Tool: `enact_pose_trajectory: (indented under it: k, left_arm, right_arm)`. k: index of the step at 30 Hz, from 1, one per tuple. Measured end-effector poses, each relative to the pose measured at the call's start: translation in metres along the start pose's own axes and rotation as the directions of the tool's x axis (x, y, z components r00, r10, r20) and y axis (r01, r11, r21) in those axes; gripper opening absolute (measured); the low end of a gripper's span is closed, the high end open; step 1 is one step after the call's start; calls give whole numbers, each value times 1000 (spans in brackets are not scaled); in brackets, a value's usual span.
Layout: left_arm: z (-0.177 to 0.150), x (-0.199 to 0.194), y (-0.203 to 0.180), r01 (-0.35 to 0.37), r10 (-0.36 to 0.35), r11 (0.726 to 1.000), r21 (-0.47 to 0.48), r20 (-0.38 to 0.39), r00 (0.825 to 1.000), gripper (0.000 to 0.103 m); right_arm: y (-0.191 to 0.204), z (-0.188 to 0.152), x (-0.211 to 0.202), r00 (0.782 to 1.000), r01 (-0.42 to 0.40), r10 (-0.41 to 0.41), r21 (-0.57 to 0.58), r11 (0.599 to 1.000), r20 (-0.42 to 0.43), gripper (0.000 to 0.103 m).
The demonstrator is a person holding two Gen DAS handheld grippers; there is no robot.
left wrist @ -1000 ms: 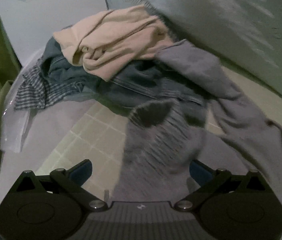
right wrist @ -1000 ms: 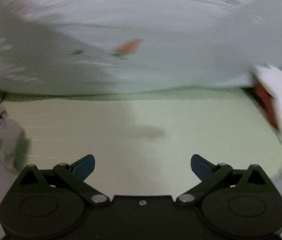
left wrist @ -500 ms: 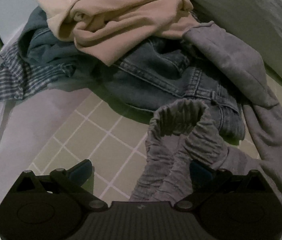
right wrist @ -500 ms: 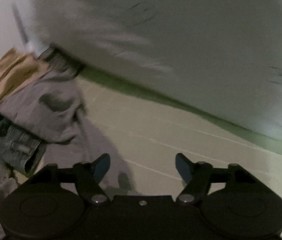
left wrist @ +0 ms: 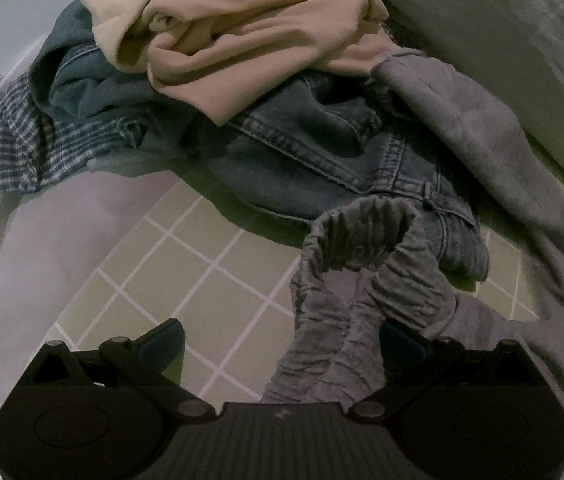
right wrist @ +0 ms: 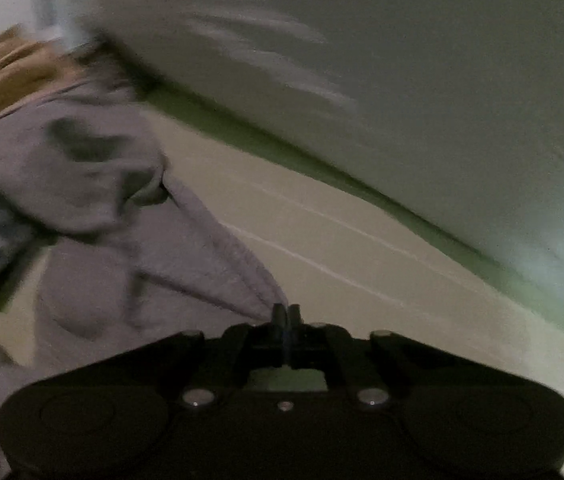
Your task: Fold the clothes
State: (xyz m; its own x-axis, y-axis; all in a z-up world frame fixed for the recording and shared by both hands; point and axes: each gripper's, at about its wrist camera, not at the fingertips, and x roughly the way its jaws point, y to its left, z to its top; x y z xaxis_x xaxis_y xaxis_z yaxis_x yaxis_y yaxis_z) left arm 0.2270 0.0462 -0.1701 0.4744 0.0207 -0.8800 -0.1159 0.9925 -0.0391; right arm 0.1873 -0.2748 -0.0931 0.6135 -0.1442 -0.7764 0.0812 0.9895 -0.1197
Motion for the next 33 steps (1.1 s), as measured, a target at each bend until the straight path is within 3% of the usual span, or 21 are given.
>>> enact_pose_trajectory:
  k: [2, 5, 7, 9, 11, 13, 16, 19, 22, 25, 27, 29, 30, 31, 33]
  left_arm:
    - [-1, 0, 0, 0, 0, 1000, -1, 6, 1000, 103]
    - [-1, -1, 0, -4, 4, 1000, -7, 2, 1000, 103]
    - [-1, -2, 0, -6, 6, 1000, -10, -1, 1000, 103]
    - [0, -2, 0, -8, 8, 1000, -12, -4, 1000, 103]
    - [1, -2, 0, -10, 10, 1000, -14, -11, 1000, 103]
    - [2, -3, -1, -15, 15, 1000, -19, -15, 1000, 103]
    - [1, -3, -3, -25, 24, 999, -22, -11, 1000, 103]
    - [1, -3, -2, -26, 26, 999, -29, -11, 1000, 103]
    - [0, -3, -1, -24, 23, 999, -42, -10, 1000, 103]
    - [0, -3, -2, -28, 27, 999, -47, -9, 1000, 103]
    - [0, -3, -3, -30, 29, 998, -50, -9, 1000, 103]
    - [0, -3, -2, -28, 27, 998, -47, -7, 1000, 103]
    - [0, -4, -2, -26, 26, 999, -45, -4, 1000, 103]
    - [0, -4, -2, -25, 25, 999, -43, -2, 1000, 103]
    - [0, -4, -2, -24, 24, 999, -39, 2, 1000, 103]
  right_arm:
    - [-34, -24, -21, 993, 122, -121, 71, 990, -14, 0]
    - [-75, -68, -54, 956, 291, -285, 94, 952, -71, 0]
    - [-98, -100, -72, 931, 353, -337, 111, 929, -140, 0]
    - [-115, -124, -84, 920, 367, -332, 158, 917, -207, 0]
    - [-126, -139, -96, 929, 345, -297, 223, 912, -222, 2]
    - [-129, -140, -103, 934, 346, -302, 264, 900, -193, 25]
    - [-114, -117, -101, 955, 296, -282, 255, 921, -91, 47]
    - [-90, -87, -87, 977, 212, -215, 169, 962, -5, 61]
    - [-54, -53, -61, 992, 121, -122, 32, 992, 29, 69]
    - [-23, -29, -30, 999, 38, -36, -84, 996, 27, 71]
    - [-11, -16, -11, 1000, -1, 2, -115, 993, 6, 67]
    - [-5, -7, 3, 999, -29, 26, -127, 992, -21, 44]
    - [-12, -6, 4, 999, -30, 28, -109, 994, -20, 24]
    - [-21, -6, 4, 999, -30, 29, -90, 996, -16, 11]
    - [-46, -13, -9, 999, 32, -31, -36, 999, 18, 7]
